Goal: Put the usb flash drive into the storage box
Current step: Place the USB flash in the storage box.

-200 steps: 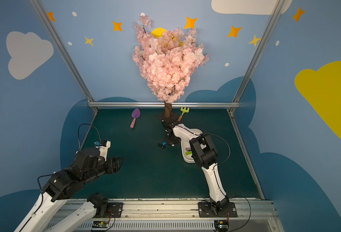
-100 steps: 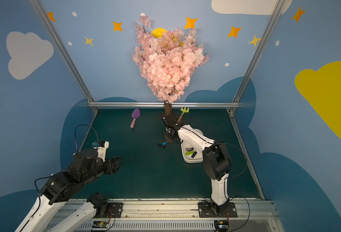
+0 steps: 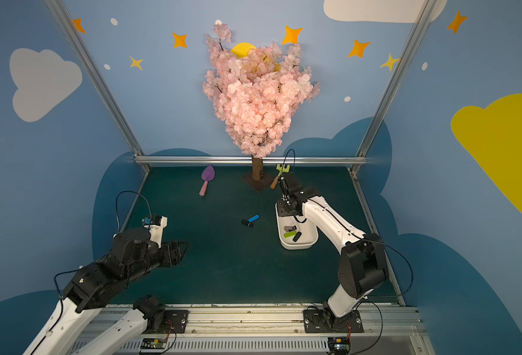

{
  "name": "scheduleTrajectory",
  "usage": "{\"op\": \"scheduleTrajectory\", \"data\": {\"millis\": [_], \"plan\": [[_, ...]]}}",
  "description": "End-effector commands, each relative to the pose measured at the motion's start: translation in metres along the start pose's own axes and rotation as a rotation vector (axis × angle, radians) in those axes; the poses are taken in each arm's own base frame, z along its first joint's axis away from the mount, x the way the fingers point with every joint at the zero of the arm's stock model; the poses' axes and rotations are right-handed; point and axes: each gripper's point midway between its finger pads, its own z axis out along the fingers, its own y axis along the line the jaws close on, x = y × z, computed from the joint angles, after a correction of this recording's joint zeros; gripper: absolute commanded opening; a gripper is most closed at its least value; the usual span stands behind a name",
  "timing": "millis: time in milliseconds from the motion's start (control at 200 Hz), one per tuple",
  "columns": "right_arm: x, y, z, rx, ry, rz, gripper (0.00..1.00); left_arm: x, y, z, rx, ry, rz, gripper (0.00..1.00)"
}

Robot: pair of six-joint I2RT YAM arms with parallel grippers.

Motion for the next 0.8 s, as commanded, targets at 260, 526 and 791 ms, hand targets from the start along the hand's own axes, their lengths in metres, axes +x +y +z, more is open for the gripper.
{"op": "scheduleTrajectory", "data": {"millis": [260,526,791], "plan": [[0.016,-0.028,0.031,0.063,0.073,0.087,0.14,0.002,-0.003,0.003,0.013,0.010,-0.002,0.70],[0.014,-0.029,0.048,0.069,0.106,0.093,0.38,0.003,-0.003,0.003,0.009,0.012,0.002,0.70],[0.008,-0.015,0.022,-0.027,0.030,0.098,0.44,0.005,-0.002,0.005,-0.004,0.018,0.005,0.70]]}}
